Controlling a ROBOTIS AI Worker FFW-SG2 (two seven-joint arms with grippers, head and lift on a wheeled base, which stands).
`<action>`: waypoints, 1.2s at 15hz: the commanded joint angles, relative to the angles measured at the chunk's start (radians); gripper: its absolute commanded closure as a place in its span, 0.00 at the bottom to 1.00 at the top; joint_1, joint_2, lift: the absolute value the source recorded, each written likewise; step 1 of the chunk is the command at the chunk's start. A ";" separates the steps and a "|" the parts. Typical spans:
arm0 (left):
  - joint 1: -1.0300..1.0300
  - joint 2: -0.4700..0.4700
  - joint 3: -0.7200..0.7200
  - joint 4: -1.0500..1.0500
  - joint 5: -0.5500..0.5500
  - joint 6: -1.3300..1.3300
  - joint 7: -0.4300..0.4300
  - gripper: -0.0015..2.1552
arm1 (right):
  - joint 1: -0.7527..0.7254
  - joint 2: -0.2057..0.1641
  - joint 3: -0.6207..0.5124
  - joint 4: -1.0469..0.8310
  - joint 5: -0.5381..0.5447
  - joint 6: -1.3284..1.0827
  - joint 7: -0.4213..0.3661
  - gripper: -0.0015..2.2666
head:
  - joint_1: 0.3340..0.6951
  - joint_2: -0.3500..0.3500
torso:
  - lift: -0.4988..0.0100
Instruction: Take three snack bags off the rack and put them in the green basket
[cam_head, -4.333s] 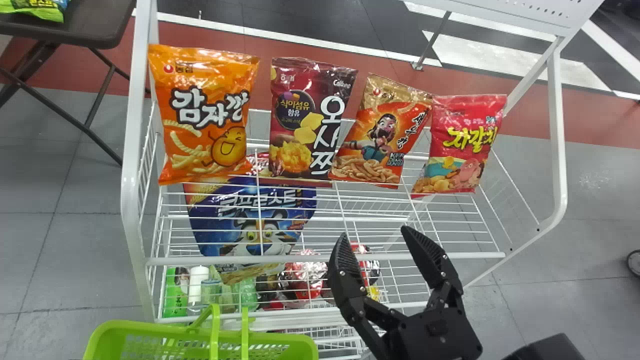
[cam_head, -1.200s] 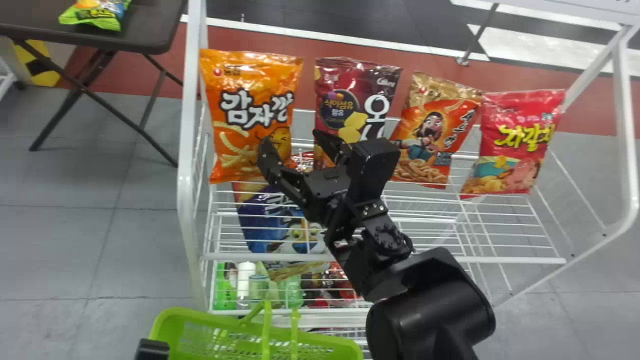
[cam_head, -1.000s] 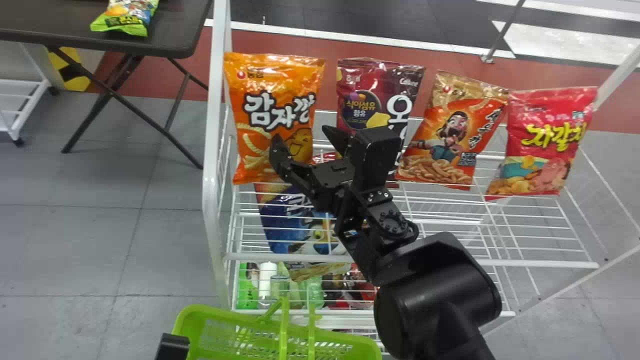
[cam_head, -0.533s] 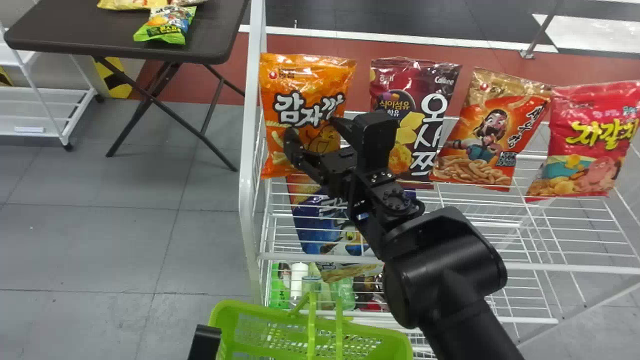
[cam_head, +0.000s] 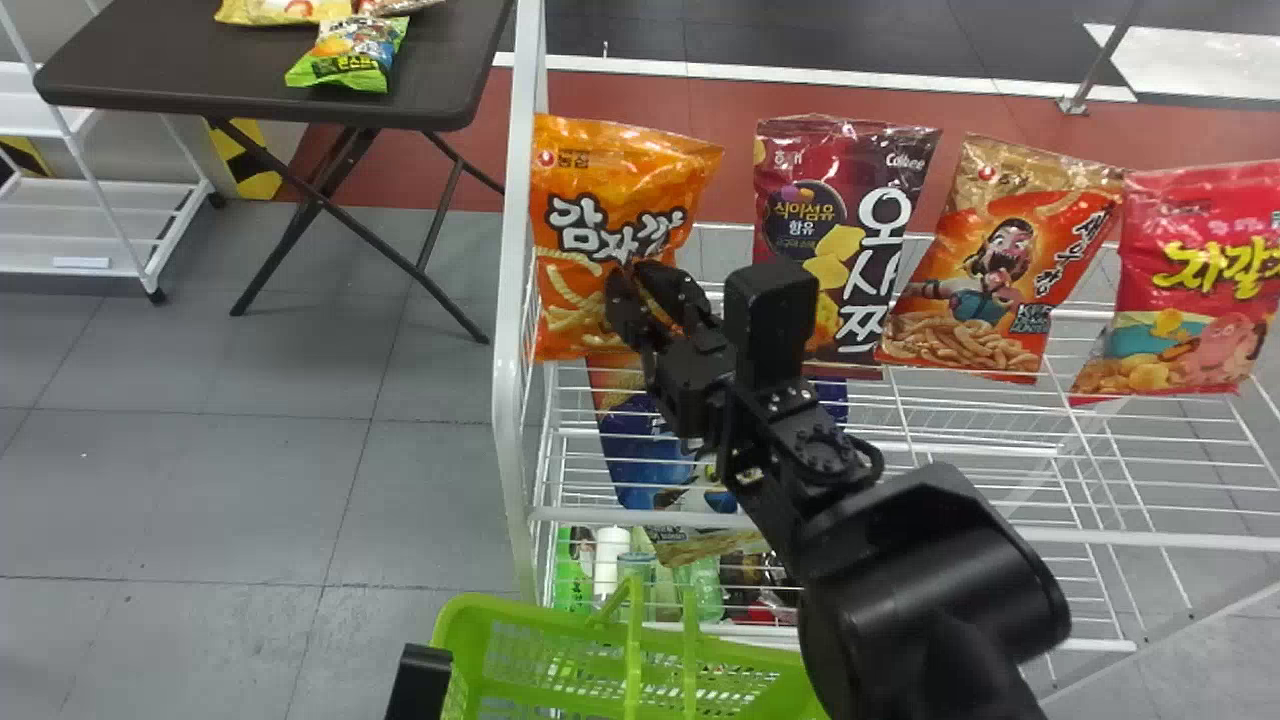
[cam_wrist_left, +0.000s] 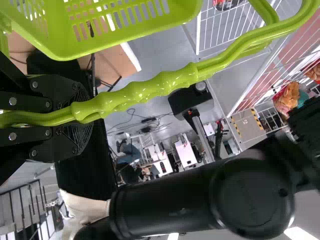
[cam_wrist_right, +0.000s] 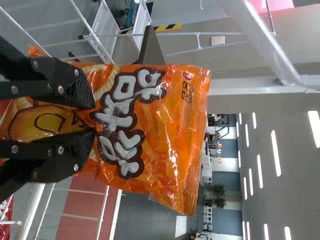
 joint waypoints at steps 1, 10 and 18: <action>0.000 -0.002 -0.008 -0.003 0.000 0.000 0.000 0.79 | 0.046 -0.003 -0.038 -0.056 0.002 0.001 0.007 0.90 | 1.00 0.41 | 0.93; 0.002 -0.009 -0.014 -0.019 -0.005 -0.004 0.009 0.79 | 0.457 -0.086 -0.168 -0.596 -0.029 0.169 0.118 0.90 | 1.00 0.21 | 0.93; 0.049 -0.063 0.077 -0.043 0.017 -0.034 0.020 0.79 | 0.731 -0.166 -0.376 -0.958 -0.035 0.749 0.171 0.90 | 1.00 0.00 | 0.93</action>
